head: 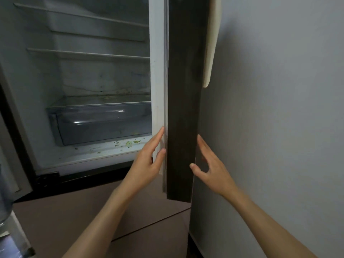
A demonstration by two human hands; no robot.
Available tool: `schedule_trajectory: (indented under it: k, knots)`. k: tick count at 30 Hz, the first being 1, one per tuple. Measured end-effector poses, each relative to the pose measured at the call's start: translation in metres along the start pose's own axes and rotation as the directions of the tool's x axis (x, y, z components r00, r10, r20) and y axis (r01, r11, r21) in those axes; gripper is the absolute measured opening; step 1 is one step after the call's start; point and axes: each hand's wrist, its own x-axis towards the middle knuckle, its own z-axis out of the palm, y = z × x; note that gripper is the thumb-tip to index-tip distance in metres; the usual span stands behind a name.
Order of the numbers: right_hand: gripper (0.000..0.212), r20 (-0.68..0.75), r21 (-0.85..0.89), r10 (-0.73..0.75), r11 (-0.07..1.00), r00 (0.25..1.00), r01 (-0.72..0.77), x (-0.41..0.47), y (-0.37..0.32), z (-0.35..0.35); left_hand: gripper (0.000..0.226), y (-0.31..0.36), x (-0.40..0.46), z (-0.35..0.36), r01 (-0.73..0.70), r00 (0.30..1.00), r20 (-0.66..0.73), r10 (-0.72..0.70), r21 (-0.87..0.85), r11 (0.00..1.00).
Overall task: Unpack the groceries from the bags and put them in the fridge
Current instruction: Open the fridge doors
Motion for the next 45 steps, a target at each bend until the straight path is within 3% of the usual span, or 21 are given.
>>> schedule_trajectory:
  k: [5, 8, 10, 13, 15, 17, 21, 25, 29, 38, 45]
  knots:
    - [0.070, -0.045, -0.108, 0.071, 0.991, 0.996, -0.075, -0.024, 0.025, -0.041, 0.056, 0.011, 0.005, 0.020, -0.137, 0.983, -0.090, 0.161, 0.226, 0.964]
    - [0.066, -0.232, -0.046, 0.109, 0.991, 0.967, -0.123, -0.033, 0.028, -0.054, 0.062, 0.012, 0.012, 0.035, -0.143, 0.990, 0.034, 0.139, 0.238, 0.961]
    - [0.064, -0.393, 0.031, 0.135, 0.991, 0.909, -0.134, -0.033, 0.018, -0.059, 0.064, 0.014, 0.017, 0.049, -0.182, 0.978, 0.148, 0.146, 0.266, 0.947]
    - [0.064, -0.525, -0.091, 0.055, 0.989, 0.849, -0.120, -0.027, 0.003, -0.065, 0.066, 0.022, 0.025, 0.068, -0.249, 0.955, 0.240, 0.177, 0.316, 0.916]
    - [0.065, -0.494, -0.291, -0.059, 0.952, 0.868, -0.100, -0.024, 0.005, -0.066, 0.065, 0.027, 0.031, 0.077, -0.291, 0.941, 0.276, 0.197, 0.355, 0.889]
    - [0.070, -0.419, -0.391, -0.062, 0.913, 0.906, -0.118, -0.023, 0.015, -0.068, 0.065, 0.032, 0.039, 0.082, -0.354, 0.926, 0.276, 0.257, 0.404, 0.844]
    - [0.076, -0.410, -0.382, 0.071, 0.892, 0.909, -0.242, -0.018, 0.032, -0.082, 0.070, 0.043, 0.058, 0.081, -0.439, 0.882, 0.082, 0.465, 0.507, 0.742]
    - [0.075, -0.449, -0.384, 0.122, 0.868, 0.885, -0.314, -0.010, 0.037, -0.095, 0.078, 0.051, 0.088, 0.070, -0.335, 0.905, -0.027, 0.426, 0.572, 0.749]
    - [0.074, -0.398, -0.586, -0.010, 0.772, 0.917, -0.246, 0.006, 0.038, -0.100, 0.080, 0.054, 0.116, 0.069, -0.269, 0.952, 0.051, 0.303, 0.617, 0.740]
    - [0.073, -0.334, -0.622, 0.182, 0.695, 0.925, -0.361, 0.027, 0.056, -0.118, 0.071, 0.053, 0.140, 0.084, -0.373, 0.918, 0.158, 0.363, 0.652, 0.660]
    - [0.074, -0.333, -0.608, 0.241, 0.684, 0.912, -0.403, 0.041, 0.065, -0.126, 0.072, 0.048, 0.153, 0.092, -0.397, 0.909, 0.196, 0.367, 0.670, 0.627]
